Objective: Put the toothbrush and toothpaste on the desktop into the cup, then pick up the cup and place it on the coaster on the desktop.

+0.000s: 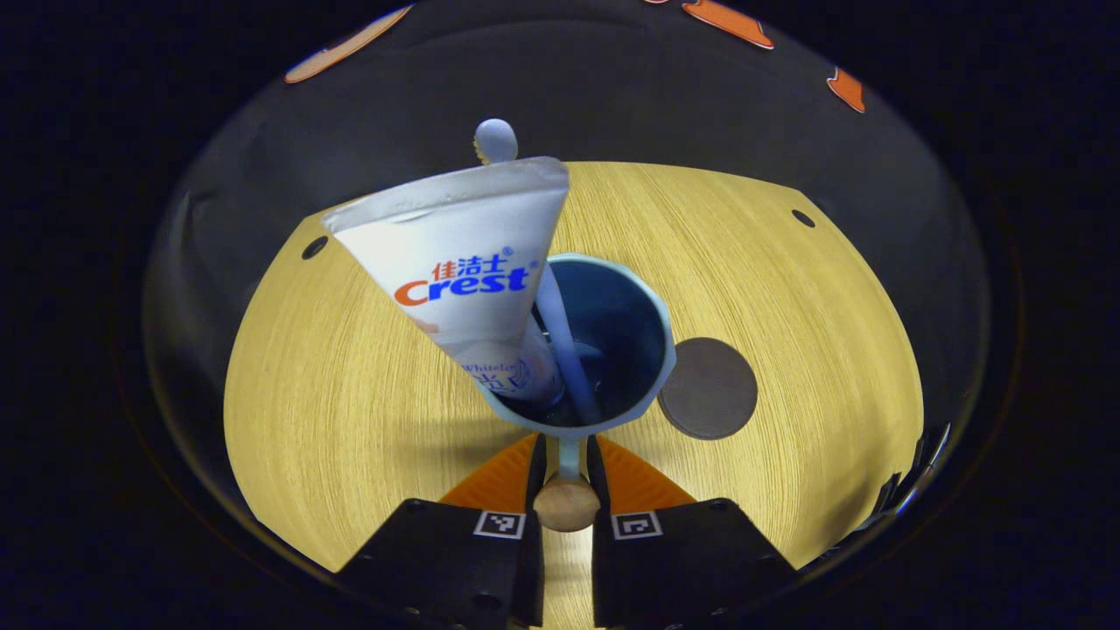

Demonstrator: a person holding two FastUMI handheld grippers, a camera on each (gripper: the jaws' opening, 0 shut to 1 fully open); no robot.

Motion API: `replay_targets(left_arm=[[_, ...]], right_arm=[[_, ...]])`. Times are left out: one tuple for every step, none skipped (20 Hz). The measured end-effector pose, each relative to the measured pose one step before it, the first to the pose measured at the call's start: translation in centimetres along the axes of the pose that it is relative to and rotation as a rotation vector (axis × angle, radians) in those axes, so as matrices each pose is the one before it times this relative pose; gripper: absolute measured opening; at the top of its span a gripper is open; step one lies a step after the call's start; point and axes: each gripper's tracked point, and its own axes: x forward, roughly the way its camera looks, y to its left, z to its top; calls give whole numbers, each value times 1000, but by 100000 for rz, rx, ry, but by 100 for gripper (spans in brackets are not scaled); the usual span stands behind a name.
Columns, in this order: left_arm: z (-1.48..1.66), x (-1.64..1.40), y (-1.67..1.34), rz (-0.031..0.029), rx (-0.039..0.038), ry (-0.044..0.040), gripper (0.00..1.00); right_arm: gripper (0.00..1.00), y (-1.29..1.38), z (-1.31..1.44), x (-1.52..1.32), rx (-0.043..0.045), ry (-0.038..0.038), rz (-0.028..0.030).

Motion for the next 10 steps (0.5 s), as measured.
replay_targets(left_arm=[[-882,-1149,668,-667,814,-1423,21],[795,192,-528,-1178,666,-1108,22],[487,646,-375,-1608,862,-741,22],[316,14,-97,-1700,434,-585,22],[48,-76,-142,-1712,679,-456,21],[-103,229,23,-1388,728,-334,22],[-27,-45,-103,-1432,832,-339,21],[-166,59,-148,-1326,913,189,21],[49,-170,-189,-1574,970,-68,21],[97,-26,-15,-1059,1258,80,21]], right_arm=[[90,88,153,-126,-198,-204,358],[90,74,19,-21,-394,-178,-43],[90,9,29,-92,-505,-65,-154],[90,-7,-44,-9,-469,169,-223],[90,-54,21,-70,-427,104,71],[90,-32,36,-144,-354,85,-197],[90,0,-2,43,-341,32,-83],[90,-100,-38,-153,-403,183,-152],[90,-78,-68,-119,-457,185,-236],[90,-131,-79,-239,-481,74,-212]])
